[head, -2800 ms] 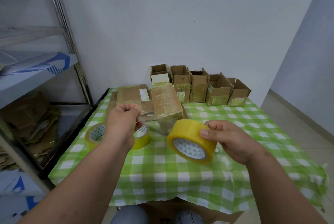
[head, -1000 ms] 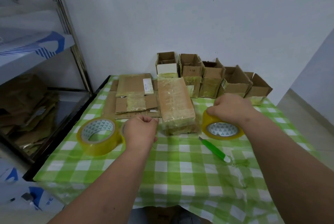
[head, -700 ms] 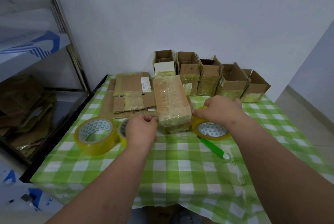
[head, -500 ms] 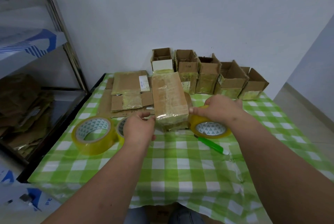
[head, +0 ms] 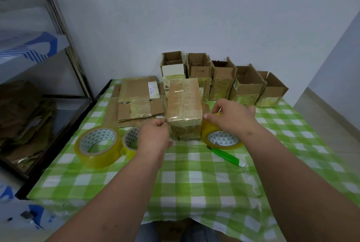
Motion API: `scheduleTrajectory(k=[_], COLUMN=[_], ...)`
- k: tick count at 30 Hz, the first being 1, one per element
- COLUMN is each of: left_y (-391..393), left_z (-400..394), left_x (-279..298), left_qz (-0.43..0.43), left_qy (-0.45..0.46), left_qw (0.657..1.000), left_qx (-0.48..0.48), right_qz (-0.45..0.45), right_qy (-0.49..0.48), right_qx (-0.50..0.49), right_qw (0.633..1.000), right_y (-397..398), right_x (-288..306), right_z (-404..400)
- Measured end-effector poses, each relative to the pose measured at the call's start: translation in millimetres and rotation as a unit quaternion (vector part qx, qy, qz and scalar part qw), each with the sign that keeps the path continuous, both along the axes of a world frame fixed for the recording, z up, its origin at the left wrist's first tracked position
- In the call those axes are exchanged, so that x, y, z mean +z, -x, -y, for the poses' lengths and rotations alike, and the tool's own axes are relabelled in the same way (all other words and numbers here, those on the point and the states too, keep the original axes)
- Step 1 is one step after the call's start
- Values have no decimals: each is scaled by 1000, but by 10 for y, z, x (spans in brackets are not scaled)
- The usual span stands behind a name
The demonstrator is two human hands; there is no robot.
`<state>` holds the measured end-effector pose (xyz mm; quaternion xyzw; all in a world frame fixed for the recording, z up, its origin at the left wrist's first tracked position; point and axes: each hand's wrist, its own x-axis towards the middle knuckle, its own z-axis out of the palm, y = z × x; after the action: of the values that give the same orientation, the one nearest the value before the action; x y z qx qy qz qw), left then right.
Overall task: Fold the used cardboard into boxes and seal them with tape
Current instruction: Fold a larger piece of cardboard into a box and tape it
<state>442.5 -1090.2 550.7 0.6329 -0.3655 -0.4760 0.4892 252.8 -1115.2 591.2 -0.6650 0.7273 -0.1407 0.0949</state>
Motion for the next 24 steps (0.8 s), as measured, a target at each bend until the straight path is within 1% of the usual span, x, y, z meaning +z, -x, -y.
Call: scheduleTrajectory(k=[6, 9, 12, 17, 20, 22, 24], left_y=[9, -27, -27, -18, -37, -58, -97], left_z=[20, 56, 67, 91, 126, 149, 220], left_x=[17, 1, 13, 43, 44, 51, 56], left_qz=[77, 150, 201, 267, 278, 297, 317], left_qy=[2, 21, 44, 49, 44, 54, 79], left_qw=[996, 987, 975, 955, 947, 941, 936], left_qx=[-40, -56, -83, -120, -157, -154, -129], right_qz=[23, 27, 9, -29, -50, -52, -56], right_qy=[39, 37, 27, 27, 33, 37, 33], right_qx=[91, 115, 116, 119, 127, 124, 116], right_qw=[995, 992, 993, 992, 990, 990, 991], right_y=[-14, -26, -5, 9, 16, 27, 54], right_x=[-28, -12, -29, -27, -39, -51, -60], right_z=[-37, -32, -9, 16, 41, 49, 59])
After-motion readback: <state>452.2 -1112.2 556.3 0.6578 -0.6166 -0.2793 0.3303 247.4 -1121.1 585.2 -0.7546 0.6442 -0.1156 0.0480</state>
